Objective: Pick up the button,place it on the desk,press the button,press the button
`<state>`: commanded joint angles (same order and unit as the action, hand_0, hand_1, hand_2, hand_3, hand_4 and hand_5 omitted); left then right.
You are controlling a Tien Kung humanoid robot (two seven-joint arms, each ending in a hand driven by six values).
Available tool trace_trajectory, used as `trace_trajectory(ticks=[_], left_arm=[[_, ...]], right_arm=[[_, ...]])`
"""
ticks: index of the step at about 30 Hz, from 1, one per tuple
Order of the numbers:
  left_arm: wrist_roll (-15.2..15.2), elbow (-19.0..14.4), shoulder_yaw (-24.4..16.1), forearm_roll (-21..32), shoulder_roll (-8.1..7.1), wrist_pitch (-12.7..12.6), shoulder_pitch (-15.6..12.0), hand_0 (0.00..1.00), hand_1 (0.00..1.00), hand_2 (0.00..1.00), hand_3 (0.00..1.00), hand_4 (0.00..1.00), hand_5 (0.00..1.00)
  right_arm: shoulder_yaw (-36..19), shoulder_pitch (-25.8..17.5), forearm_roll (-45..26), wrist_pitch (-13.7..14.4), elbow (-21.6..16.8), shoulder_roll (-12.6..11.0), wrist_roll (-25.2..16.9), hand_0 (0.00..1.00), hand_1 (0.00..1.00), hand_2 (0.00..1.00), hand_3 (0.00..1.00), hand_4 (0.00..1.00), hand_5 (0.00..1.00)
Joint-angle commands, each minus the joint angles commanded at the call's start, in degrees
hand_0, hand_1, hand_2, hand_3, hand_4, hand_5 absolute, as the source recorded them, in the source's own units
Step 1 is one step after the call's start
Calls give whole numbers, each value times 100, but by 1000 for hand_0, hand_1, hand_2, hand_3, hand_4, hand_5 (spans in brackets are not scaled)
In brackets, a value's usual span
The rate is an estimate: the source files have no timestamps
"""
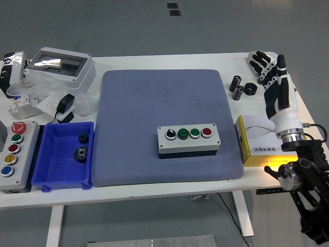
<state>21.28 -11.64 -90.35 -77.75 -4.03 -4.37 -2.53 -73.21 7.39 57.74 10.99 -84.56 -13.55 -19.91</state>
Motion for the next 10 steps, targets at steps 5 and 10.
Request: trace_trajectory(ticks=[5, 10], left_arm=[[17, -7, -13, -17, -44, -4, 10, 638, 545, 620, 579, 633, 95], [37, -15, -31, -50, -77, -3, 10, 638, 544, 620, 579, 634, 96]], right_arm=[[24, 2, 66, -1, -19, 20, 12, 863, 760, 763, 729, 924, 968], [4, 6, 66, 3, -5, 3, 19, 858, 758, 762, 725, 918, 957]])
